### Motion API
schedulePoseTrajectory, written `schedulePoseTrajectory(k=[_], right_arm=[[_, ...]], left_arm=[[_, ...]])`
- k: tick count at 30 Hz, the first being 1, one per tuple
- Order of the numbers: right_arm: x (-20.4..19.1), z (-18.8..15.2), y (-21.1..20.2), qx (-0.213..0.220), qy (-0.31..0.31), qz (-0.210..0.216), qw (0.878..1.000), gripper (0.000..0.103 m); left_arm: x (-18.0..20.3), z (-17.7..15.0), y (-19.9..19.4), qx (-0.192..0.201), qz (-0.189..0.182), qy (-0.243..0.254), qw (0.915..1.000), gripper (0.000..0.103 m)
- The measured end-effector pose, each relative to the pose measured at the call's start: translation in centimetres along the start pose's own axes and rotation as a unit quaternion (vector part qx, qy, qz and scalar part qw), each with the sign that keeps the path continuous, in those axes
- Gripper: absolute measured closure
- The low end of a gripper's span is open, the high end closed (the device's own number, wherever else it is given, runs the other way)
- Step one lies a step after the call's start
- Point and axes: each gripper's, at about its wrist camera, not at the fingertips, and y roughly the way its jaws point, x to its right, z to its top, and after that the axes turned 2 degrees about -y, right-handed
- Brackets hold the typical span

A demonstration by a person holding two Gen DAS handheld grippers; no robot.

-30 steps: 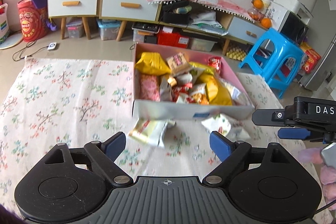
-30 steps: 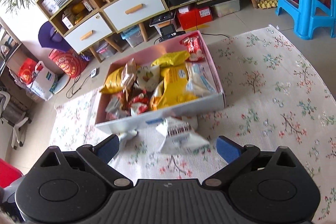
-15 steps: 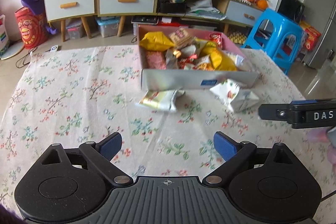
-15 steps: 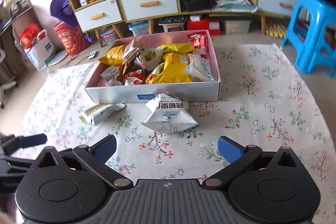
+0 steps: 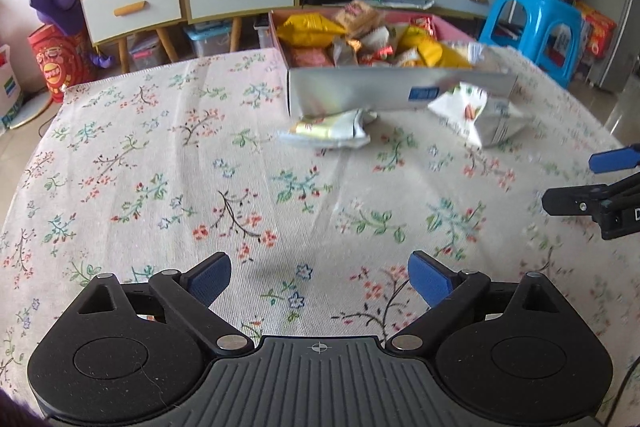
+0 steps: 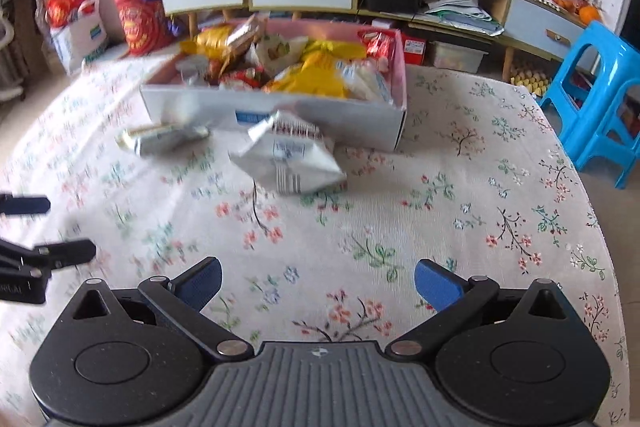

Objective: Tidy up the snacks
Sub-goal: 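Move both tools back toward the last two packets beside the box, then grasp the small pale wrapper with the left tool while the right tool grasps the white milk-bread bag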

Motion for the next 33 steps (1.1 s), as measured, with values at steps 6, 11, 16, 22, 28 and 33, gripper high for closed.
schedulePoseTrajectory(k=[6, 11, 16, 22, 28, 33], right_arm=[[-0.2, -1.1, 1.0, 0.008, -0.038, -0.006, 0.999, 0.01], [0.6, -1.2, 1.5, 0.019, -0.006, 0.027, 0.999, 0.01], [0.5, -1.1, 2.1, 0.05, -0.01, 0.035, 0.998, 0.009], [0.1, 0.2, 3.3, 0.062, -0.006, 0.033, 0.998, 0.009], [-0.9, 1.5, 4.2, 0.063, -0.001, 0.025, 0.998, 0.009], [-1.4, 2.3, 4.6, 0.064, -0.001, 0.019, 0.998, 0.009]], left_arm=[[0.2, -0.4, 1.0, 0.009, 0.004, 0.025, 0.9996, 0.002], [0.0, -0.4, 1.7, 0.034, -0.005, 0.023, 0.9991, 0.0], [0.3, 0.4, 2.7, 0.049, -0.011, 0.028, 0.9983, 0.0], [0.9, 2.1, 4.2, 0.057, -0.009, 0.027, 0.998, 0.0], [1.2, 3.4, 5.5, 0.066, 0.0, 0.017, 0.9977, 0.0], [1.1, 4.4, 6.2, 0.066, 0.005, -0.001, 0.9978, 0.0]])
